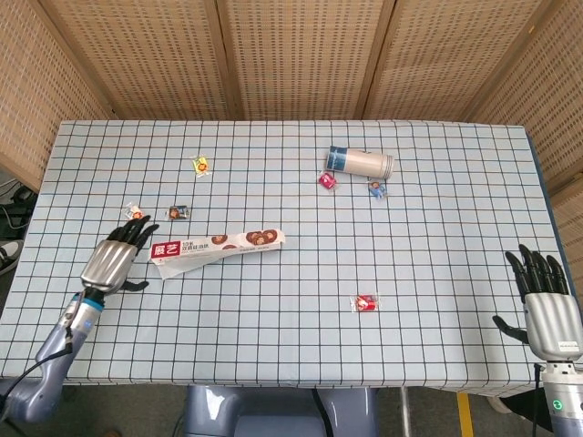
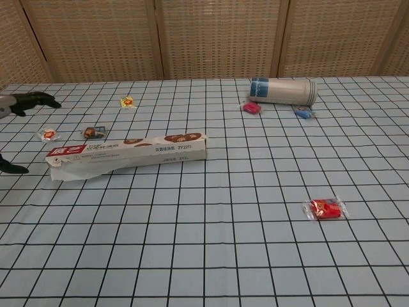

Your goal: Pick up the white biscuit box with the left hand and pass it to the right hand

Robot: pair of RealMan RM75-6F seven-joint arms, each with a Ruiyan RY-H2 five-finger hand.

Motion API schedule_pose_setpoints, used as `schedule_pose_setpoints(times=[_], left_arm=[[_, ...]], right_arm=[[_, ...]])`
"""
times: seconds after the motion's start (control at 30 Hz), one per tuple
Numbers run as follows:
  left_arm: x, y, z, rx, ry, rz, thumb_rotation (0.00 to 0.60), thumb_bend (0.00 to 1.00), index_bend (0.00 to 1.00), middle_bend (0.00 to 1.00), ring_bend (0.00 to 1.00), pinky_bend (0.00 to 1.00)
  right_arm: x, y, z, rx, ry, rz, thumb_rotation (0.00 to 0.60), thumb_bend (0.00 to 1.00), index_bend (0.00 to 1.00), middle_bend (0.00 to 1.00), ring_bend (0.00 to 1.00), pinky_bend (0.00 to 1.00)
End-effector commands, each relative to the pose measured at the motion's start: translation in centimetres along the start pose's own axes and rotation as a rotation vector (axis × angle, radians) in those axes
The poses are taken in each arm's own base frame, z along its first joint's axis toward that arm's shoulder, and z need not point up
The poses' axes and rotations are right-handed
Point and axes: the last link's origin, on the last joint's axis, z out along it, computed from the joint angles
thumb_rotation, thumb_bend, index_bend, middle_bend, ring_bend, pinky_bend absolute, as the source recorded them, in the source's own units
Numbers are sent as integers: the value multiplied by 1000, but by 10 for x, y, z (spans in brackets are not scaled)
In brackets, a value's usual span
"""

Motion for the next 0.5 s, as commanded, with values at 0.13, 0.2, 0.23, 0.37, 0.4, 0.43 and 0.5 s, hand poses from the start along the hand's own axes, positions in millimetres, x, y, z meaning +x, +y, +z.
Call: schedule_pose_setpoints(times=[0.13, 0.2, 0.23, 0.37, 0.4, 0.43, 0.5], left_arm=[[-16, 17, 40, 14, -36, 17, 600, 154, 227, 123, 157, 240], [-18, 18, 45, 20, -43, 18, 600, 187, 237, 133, 168, 246], [-19, 18, 46, 22, -44, 18, 600, 208, 246, 142, 177, 252], [-24, 20, 54, 32, -55, 19, 600, 279, 277, 169, 210, 282], [-25, 21, 56, 35, -59, 21, 600, 287, 281, 172, 215, 286], [-26, 21, 57, 37, -61, 23, 600, 288, 282, 172, 216, 286], [-29, 22, 60, 43, -70, 26, 600, 287, 282, 172, 216, 286]], right_arm=[[-2, 2, 2, -8, -5, -2, 600, 0, 0, 0, 0, 0], [-2, 3, 3, -10, -8, -1, 600, 0, 0, 0, 0, 0], [-2, 3, 3, -11, -9, 0, 600, 0, 0, 0, 0, 0], [-4, 4, 4, -16, -14, 1, 600, 0, 0, 0, 0, 0], [-4, 4, 4, -17, -15, 0, 600, 0, 0, 0, 0, 0], [-4, 4, 4, -17, -15, 0, 600, 0, 0, 0, 0, 0], [-4, 4, 4, -19, -14, 1, 600, 0, 0, 0, 0, 0]])
